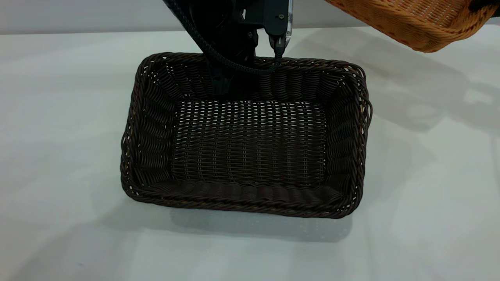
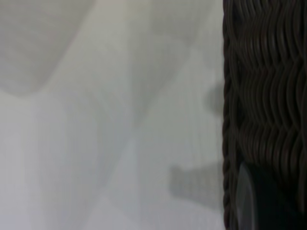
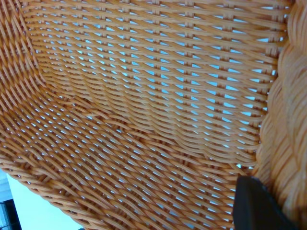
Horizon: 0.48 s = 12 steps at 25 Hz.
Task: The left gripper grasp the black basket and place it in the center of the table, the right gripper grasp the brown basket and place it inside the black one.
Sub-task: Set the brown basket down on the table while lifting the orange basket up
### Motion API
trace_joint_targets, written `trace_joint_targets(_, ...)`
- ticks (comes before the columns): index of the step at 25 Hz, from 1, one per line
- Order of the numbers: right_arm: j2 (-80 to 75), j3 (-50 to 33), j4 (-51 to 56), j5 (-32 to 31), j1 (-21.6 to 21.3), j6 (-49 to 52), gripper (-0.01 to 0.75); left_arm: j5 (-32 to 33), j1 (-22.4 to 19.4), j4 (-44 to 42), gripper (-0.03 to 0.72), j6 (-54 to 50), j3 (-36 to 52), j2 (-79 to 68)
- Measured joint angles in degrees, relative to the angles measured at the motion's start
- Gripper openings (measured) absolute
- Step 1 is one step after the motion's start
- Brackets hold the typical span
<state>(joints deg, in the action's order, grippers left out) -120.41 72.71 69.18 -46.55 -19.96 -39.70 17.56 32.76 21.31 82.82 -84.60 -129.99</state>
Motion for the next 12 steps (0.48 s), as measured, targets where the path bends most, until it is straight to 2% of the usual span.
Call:
trace_joint_targets(3,0.0,0.0,0.0,-0.55,0.0,-0.02,0.063,0.44,0.0,1.16,0.131,0.53,0.0,-0.08)
trace_joint_targets(8,0.0,0.0,0.0,-1.23,0.0,-0.02,0.063,0.37,0.0,1.61,0.354,0.48,0.0,-0.32)
trace_joint_targets(12,0.0,0.0,0.0,-1.35,0.0,-0.02,0.063,-4.02,0.0,1.65,0.498,-3.02,0.0,-0.32)
